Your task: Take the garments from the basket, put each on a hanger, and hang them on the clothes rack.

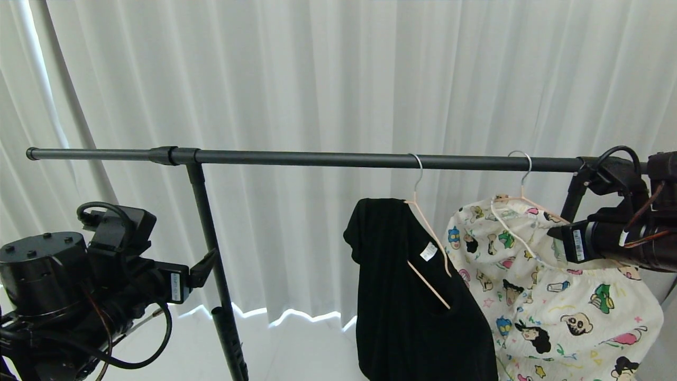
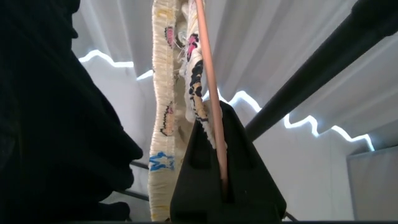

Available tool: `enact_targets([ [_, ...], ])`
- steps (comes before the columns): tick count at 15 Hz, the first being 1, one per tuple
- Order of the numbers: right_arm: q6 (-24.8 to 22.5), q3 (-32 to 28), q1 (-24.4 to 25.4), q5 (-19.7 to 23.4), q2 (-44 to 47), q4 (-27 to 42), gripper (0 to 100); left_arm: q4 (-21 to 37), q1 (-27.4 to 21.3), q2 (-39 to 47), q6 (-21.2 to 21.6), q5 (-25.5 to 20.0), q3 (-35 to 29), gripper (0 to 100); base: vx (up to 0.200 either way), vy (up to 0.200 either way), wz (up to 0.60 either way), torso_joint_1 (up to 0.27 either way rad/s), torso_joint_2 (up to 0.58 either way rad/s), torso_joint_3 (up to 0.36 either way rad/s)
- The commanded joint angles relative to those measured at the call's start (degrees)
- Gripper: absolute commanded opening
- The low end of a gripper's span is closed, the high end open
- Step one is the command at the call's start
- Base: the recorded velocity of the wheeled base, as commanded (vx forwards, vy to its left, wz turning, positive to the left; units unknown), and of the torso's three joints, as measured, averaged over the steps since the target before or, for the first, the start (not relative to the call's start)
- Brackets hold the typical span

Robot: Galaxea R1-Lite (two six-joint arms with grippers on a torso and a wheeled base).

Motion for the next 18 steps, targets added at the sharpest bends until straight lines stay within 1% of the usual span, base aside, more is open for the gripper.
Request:
enact_targets([
  [1,0.03,-0.01,0.56,-0.21,-0.23,0.87,100,-0.03,0.00,0.16,0.02,0.02,-0.02,100,0.000,0.000,0.00,0.000,0.00,0.000],
  [3,0.21,-0.01,1.27,-0.39,-2.16,2.71,100,-0.03,0.09,0.34,0.02,0.02,-0.02,100,0.000,0.000,0.00,0.000,0.00,0.000],
  [6,0.29,-0.01,1.27,-0.39,-5.41,2.80,100,-0.03,0.27,0.25,-0.07,0.37,0.07,100,0.000,0.000,0.00,0.000,0.00,0.000],
  [7,1.26,-0.01,1.18,-0.39,-9.19,2.98,100,-0.03,0.71,0.16,-0.16,0.72,0.07,100,0.000,0.000,0.00,0.000,0.00,0.000],
  [8,1.70,0.08,1.18,-0.39,-10.69,3.59,100,-0.03,1.06,0.16,-0.16,0.98,0.07,100,0.000,0.000,0.00,0.000,0.00,0.000],
  [9,1.87,-0.01,1.09,-0.91,-13.50,6.76,100,-0.03,1.15,0.16,-0.24,2.04,0.16,100,0.000,0.000,0.00,0.000,0.00,0.000],
  [10,1.79,-0.01,1.00,-2.93,-15.35,10.10,100,-0.03,1.15,0.16,-0.33,2.92,0.16,100,0.000,0.000,0.00,0.000,0.00,0.000],
  [11,1.52,-0.01,1.00,-6.71,-16.93,13.35,100,-0.03,1.15,-0.01,-0.42,3.36,0.07,100,0.000,0.000,0.00,0.000,0.00,0.000],
  [12,1.44,-0.01,1.09,-9.35,-17.63,14.67,100,-0.12,1.15,-0.10,-0.33,3.44,-0.02,100,0.000,0.000,0.00,0.000,0.00,0.000],
  [13,0.91,0.17,1.09,-12.95,-18.60,14.75,100,-0.20,1.23,-0.28,-0.24,3.44,-0.10,100,0.000,0.000,0.00,0.000,0.00,0.000],
  [14,0.29,-0.01,1.09,-13.48,-19.21,14.67,100,-0.82,1.59,-0.28,-0.16,3.53,-0.19,100,0.000,0.000,0.00,0.000,0.00,0.000],
  [15,-1.73,-0.01,1.00,-13.48,-20.18,12.47,100,-1.87,2.11,-0.10,-0.07,3.44,-0.02,100,0.000,0.000,0.00,0.000,0.00,0.000],
  [17,-2.52,0.25,0.74,-13.66,-20.27,8.07,100,-1.87,2.20,-0.01,-0.07,3.44,0.34,100,0.000,0.000,0.00,0.000,0.00,0.000],
  [18,-2.61,0.17,0.48,-13.66,-20.18,7.64,100,-1.87,2.20,0.08,-0.07,3.44,0.42,100,0.000,0.000,0.00,0.000,0.00,0.000],
])
